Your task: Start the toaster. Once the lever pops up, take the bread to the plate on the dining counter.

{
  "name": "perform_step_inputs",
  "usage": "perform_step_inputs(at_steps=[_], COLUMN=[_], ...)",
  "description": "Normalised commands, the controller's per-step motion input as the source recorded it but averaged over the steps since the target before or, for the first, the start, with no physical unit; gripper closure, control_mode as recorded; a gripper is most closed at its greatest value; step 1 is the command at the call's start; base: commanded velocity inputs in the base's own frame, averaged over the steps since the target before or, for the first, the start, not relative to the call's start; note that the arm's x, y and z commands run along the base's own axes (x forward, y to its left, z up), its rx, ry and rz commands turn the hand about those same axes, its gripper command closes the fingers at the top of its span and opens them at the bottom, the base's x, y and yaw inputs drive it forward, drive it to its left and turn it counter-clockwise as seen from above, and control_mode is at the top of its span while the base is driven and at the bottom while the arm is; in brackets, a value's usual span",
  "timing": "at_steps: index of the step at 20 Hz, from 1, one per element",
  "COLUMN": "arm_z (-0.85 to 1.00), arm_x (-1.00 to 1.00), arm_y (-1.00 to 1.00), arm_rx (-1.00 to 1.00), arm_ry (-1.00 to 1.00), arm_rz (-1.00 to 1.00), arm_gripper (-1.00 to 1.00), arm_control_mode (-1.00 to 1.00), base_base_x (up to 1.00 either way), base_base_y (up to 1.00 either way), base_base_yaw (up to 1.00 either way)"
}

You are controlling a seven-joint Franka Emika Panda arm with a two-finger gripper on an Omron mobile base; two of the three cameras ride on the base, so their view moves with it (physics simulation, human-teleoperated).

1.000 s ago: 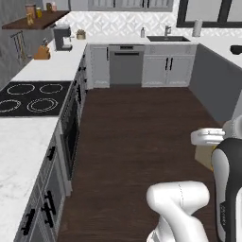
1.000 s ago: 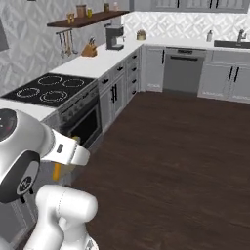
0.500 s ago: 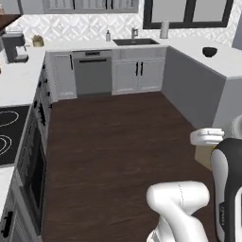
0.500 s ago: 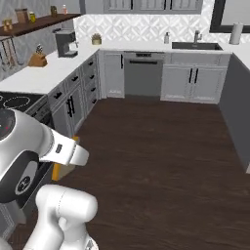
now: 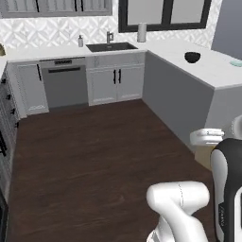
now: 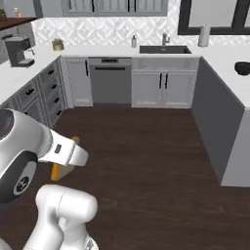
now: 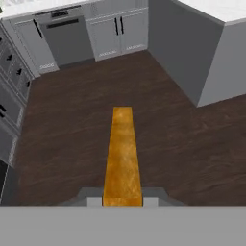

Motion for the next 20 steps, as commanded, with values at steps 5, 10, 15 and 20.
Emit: perform_step_inputs(at_steps=[5, 10, 15, 20], arm_z=[0.00, 0.00, 0.00, 0.00], arm_x=[0.00, 0.00, 0.00, 0.00], arm_y=[0.00, 0.00, 0.00, 0.00], arm_rx=[0.00, 0.00, 0.00, 0.00], arm_ry=[0.00, 0.00, 0.00, 0.00], arm_rz=[0.00, 0.00, 0.00, 0.00], arm_gripper=[1.00, 1.00, 1.00, 1.00], arm_control_mode=[1.00, 1.00, 1.00, 1.00], base_base_x=[1.00, 1.00, 0.76, 0.37], base_base_y=[-0.65, -0.93, -1.00, -1.00], base_base_yaw=[-0.09, 0.00, 0.03, 0.07])
